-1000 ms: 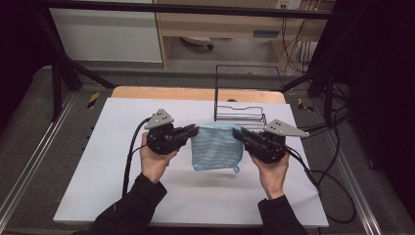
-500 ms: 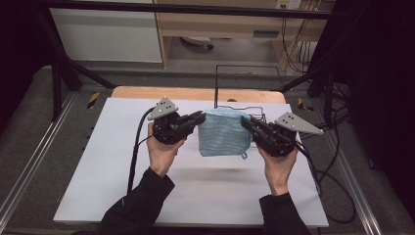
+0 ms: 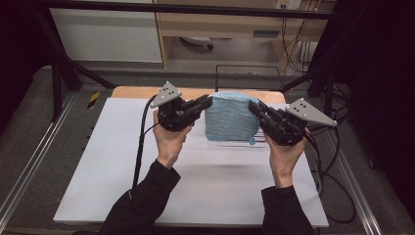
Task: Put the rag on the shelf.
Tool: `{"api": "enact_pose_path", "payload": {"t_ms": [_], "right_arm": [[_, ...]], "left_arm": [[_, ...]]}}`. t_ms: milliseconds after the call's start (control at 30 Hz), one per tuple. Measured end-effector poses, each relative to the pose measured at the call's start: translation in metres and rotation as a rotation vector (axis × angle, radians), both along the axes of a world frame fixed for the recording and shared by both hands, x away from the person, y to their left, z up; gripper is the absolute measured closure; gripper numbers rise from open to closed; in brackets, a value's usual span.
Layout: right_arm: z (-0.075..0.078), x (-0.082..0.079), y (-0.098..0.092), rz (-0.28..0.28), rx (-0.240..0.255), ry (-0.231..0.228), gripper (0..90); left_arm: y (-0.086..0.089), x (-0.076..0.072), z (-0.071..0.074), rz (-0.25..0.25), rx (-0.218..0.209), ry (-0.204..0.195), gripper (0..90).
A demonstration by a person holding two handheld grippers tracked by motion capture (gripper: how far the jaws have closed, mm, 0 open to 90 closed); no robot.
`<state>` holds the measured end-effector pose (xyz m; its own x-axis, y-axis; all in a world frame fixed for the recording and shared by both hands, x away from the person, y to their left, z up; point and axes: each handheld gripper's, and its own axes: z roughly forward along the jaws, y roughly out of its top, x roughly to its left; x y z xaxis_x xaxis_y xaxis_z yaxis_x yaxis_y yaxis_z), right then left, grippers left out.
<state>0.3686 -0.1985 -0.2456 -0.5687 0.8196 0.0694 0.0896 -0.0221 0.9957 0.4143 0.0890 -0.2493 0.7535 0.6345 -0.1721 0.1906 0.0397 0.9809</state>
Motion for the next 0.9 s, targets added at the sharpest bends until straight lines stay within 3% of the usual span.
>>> {"api": "enact_pose_path", "payload": {"t_ms": [433, 900], "right_arm": [[0.042, 0.006, -0.008, -0.069, -0.006, -0.097, 80.6], [0.078, 0.022, -0.02, -0.111, 0.02, -0.161, 80.7]], "left_arm": [[-0.016, 0.015, 0.034, -0.002, -0.073, -0.066, 83.1], [-0.033, 0.03, 0.073, 0.009, -0.093, -0.119, 83.0]]}}
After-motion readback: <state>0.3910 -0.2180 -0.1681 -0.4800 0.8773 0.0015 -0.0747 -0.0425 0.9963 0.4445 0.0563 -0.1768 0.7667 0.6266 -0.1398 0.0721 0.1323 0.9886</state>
